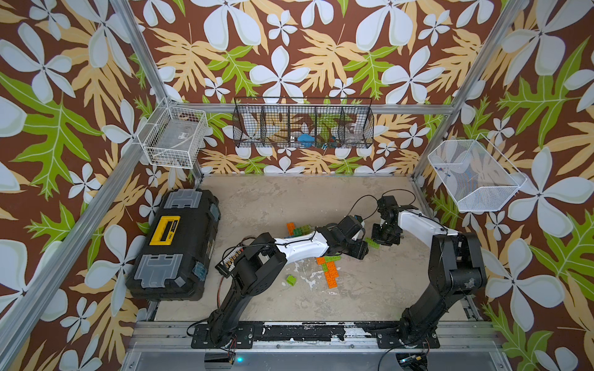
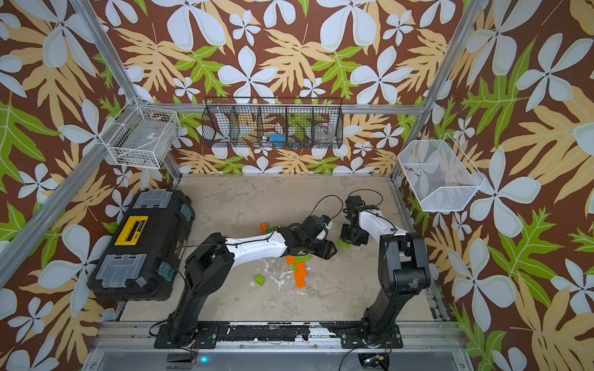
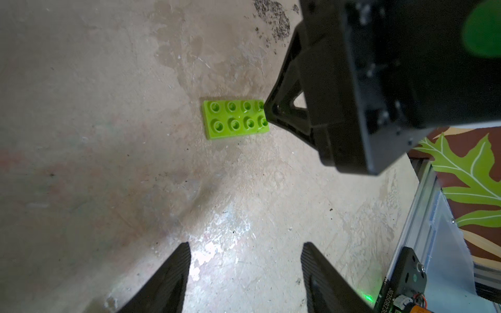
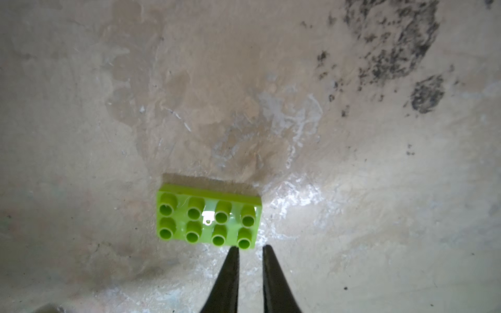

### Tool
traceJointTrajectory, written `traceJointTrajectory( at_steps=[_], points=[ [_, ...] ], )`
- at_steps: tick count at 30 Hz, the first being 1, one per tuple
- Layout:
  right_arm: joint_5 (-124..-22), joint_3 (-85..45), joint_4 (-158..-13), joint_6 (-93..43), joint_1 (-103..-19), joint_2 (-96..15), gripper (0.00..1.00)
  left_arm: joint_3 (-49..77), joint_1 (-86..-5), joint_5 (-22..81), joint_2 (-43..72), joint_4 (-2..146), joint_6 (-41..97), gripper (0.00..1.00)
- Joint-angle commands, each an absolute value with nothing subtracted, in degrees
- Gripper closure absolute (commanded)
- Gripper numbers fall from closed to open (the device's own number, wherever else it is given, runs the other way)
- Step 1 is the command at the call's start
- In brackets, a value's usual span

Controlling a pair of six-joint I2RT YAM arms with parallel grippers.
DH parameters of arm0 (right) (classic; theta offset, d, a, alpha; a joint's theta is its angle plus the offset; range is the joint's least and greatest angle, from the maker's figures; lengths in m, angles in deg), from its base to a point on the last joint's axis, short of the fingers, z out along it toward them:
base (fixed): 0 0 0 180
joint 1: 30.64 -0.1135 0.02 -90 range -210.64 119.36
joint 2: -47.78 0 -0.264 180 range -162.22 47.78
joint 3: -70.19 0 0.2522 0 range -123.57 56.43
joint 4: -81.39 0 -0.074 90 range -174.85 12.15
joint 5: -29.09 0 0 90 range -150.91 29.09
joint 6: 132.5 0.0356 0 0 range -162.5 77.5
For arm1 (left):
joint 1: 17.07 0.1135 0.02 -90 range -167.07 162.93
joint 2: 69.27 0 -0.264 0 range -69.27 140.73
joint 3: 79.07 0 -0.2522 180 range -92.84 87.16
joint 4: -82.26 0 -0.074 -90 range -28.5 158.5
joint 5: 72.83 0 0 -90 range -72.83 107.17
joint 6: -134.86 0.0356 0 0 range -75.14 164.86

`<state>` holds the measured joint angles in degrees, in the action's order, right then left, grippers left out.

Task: Assemble a small pinwheel with lego
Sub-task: Pick up the lego brick from the center of the board.

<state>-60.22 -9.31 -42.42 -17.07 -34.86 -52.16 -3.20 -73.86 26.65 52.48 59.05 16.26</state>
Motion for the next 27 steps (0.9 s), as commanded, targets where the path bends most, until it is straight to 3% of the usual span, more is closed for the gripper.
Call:
traceJointTrajectory(
  at_steps=[1, 17, 27],
  points=[
    [-60.77, -9.75, -42.93, -17.36, -34.6, -52.75, 0.81, -3.67, -73.9, 25.97, 52.6, 57.78, 17.37, 0.33],
    [-61.39, -8.0, -45.09, -17.72, -33.89, -55.39, 0.82, -3.41, -73.86, 25.96, 52.6, 57.7, 17.44, 0.33],
    [-61.94, -6.69, -45.12, -17.49, -33.62, -54.79, 0.88, -3.97, -73.91, 26.22, 52.84, 57.51, 17.53, 0.33]
  ],
)
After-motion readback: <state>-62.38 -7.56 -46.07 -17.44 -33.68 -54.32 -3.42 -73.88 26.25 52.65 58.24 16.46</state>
